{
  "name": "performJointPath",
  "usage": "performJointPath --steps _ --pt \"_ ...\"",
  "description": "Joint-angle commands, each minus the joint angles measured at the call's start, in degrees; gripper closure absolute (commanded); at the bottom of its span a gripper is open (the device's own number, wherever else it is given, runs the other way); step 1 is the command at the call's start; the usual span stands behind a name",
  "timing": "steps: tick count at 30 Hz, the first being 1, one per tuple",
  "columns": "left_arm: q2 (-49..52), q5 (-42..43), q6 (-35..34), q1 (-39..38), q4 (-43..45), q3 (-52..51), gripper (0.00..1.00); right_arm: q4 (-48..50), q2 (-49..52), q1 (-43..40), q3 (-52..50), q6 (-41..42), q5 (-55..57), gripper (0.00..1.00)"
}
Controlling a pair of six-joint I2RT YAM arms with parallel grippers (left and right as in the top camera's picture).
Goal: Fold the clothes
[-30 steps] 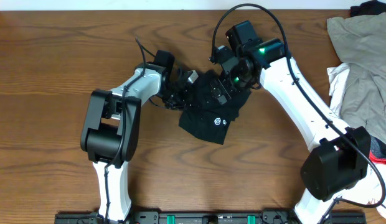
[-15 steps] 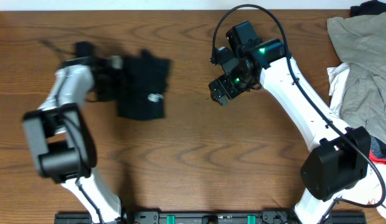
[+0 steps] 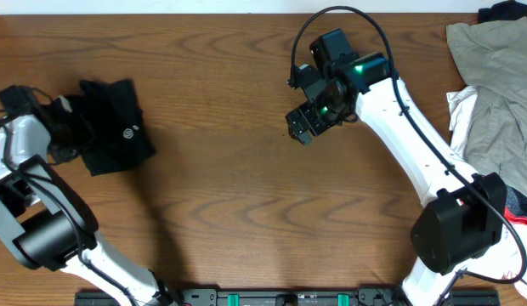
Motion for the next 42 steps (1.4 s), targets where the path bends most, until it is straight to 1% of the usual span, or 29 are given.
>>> performJointPath --steps 1,3,4,5,8,11,13,14,15,17,18,19,20,21,22,23,24,25,28,29,32,35,42 --pt "-0.72 -0.94 0.37 0.98 0.72 -0.26 0.5 -0.09 -0.04 -0.92 0.35 -0.85 -0.04 0.04" --pt "-0.74 -0.87 -1.49 1.09 0.74 0.02 0.39 -0.17 -0.04 -0.92 0.35 -0.85 -0.04 0.04" --pt "-0.76 -0.61 -1.97 1.07 0.28 0.44 0.29 -0.28 -0.04 -0.92 0.35 -0.85 -0.04 0.04" --pt "-0.83 0.11 -1.97 1.07 -0.57 1.18 0.22 -0.46 -0.04 -0.92 0.35 -0.85 -0.04 0.04" --pt "-1.66 -1.2 -2.45 1.07 -3.17 3.74 0.1 -0.83 -0.04 -0.92 0.35 -0.87 -0.04 0.04" --pt "-4.15 -8.46 -8.52 1.07 -5.33 6.51 0.07 -0.9 -0.04 -0.98 0.35 -0.87 -0.02 0.04" --pt "-6.69 -8.96 -10.36 1.01 -5.6 7.58 0.05 -0.94 -0.04 -1.14 0.35 -0.87 -0.02 0.03" --pt "-8.13 -8.24 -11.1 0.9 -5.57 7.87 0.03 -0.94 -0.04 -1.25 0.35 -0.87 -0.02 0.03" --pt "-9.86 -5.4 -11.02 0.9 -5.22 7.93 0.02 -0.94 -0.04 -1.27 0.35 -0.87 -0.02 0.03" --pt "-12.59 3.43 -10.58 0.9 -4.52 7.93 0.02 -0.92 -0.04 -1.51 0.35 -0.87 -0.04 0.02" --pt "-13.53 7.91 -9.62 0.9 -4.07 7.93 0.04 -0.94 -0.04 -1.62 0.35 -0.87 -0.04 0.02" --pt "-14.23 12.22 -9.03 0.9 -3.58 7.93 0.09 -0.94 -0.04 -1.66 0.35 -0.85 -0.04 0.03" --pt "-14.47 14.23 -9.07 0.9 -3.45 7.93 0.21 -1.03 -0.04 -1.73 0.35 -0.85 -0.04 0.02" --pt "-14.45 15.19 -9.09 0.9 -3.48 7.91 0.39 -1.16 -0.04 -1.84 0.35 -0.85 -0.04 0.02" --pt "-14.19 15.8 -9.14 0.9 -3.48 7.61 0.61 -1.27 -0.04 -1.9 0.35 -0.85 -0.04 0.02" --pt "-13.97 16.72 -9.33 0.85 -3.41 7.13 0.85 -1.38 -0.04 -1.95 0.35 -0.85 -0.07 0.02" --pt "-13.49 18.08 -9.29 0.76 -2.93 6.38 0.92 -1.55 -0.04 -1.97 0.35 -0.85 -0.07 0.02" --pt "-12.92 20.02 -9.22 0.52 -1.99 5.33 0.94 -1.73 -0.04 -1.99 0.35 -0.85 -0.07 0.02" --pt "-10.67 26.27 -6.45 -0.61 1.79 2.47 0.94 -1.9 -0.04 -1.99 0.35 -0.85 -0.04 0.02" --pt "-9.73 27.08 -6.43 -1.01 3.26 1.33 0.94 -1.99 -0.04 -1.99 0.35 -0.83 -0.04 0.02" --pt "-6.56 27.08 -6.43 -1.75 4.57 -0.24 0.94 -2.36 -0.04 -1.99 0.35 -0.09 -0.04 0.02" --pt "-2.29 27.08 -5.35 -2.51 4.98 -0.28 0.94 -2.6 -0.04 -1.97 0.35 0.02 -0.04 0.02" --pt "7.41 27.08 -5.4 -4.39 5.84 -0.31 0.94 -2.58 -0.04 -1.97 0.35 0.0 -0.04 0.02"
